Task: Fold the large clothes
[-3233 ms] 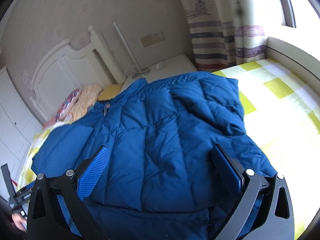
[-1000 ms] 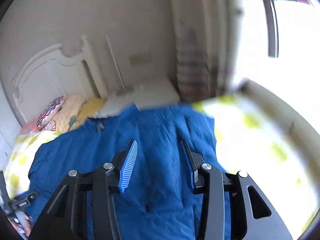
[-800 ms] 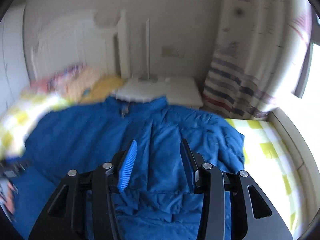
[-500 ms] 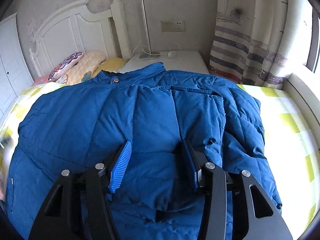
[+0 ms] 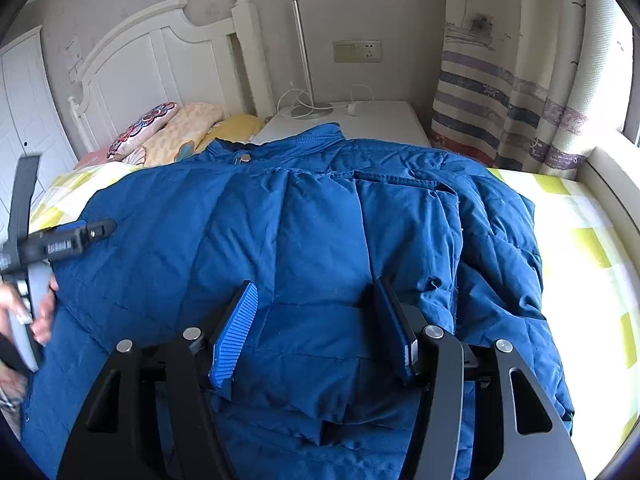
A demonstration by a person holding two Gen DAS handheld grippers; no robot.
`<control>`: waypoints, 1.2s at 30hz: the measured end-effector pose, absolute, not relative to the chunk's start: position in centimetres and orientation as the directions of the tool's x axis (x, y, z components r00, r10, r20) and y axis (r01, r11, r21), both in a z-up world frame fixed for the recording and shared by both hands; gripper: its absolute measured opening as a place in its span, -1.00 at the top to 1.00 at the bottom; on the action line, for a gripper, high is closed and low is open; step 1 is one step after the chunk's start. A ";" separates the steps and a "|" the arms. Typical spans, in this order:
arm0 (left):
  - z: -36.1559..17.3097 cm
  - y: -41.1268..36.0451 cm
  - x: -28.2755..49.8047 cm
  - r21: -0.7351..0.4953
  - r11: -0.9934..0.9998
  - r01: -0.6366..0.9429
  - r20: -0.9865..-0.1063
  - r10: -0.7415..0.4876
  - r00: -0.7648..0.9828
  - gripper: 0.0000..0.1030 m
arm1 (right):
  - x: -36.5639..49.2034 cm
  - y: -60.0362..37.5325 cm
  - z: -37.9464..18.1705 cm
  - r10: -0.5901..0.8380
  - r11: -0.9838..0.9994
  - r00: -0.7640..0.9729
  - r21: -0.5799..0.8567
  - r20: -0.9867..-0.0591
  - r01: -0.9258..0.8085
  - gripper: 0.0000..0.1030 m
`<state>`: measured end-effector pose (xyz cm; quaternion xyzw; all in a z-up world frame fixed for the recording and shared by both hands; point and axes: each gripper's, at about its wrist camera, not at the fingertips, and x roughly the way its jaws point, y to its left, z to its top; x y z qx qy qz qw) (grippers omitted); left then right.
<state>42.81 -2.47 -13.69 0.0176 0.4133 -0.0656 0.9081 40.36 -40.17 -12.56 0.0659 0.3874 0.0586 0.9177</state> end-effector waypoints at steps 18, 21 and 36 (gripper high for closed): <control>-12.2 -5.7 41.1 0.057 0.980 0.189 -0.778 -0.075 0.624 -0.95 | 40.6 -40.7 -12.8 0.196 0.975 0.684 0.214 -0.702 -0.060 -0.09; -10.3 -4.3 37.4 -0.033 0.973 0.228 -0.765 -0.171 0.621 -0.95 | 40.6 -40.8 -12.8 0.198 0.975 0.684 0.215 -0.702 -0.062 -0.09; -13.5 -1.7 29.9 0.051 0.972 0.228 -0.814 -0.092 0.573 -0.95 | 38.7 -39.7 -11.6 0.150 0.986 0.689 0.160 -0.709 -0.049 -0.42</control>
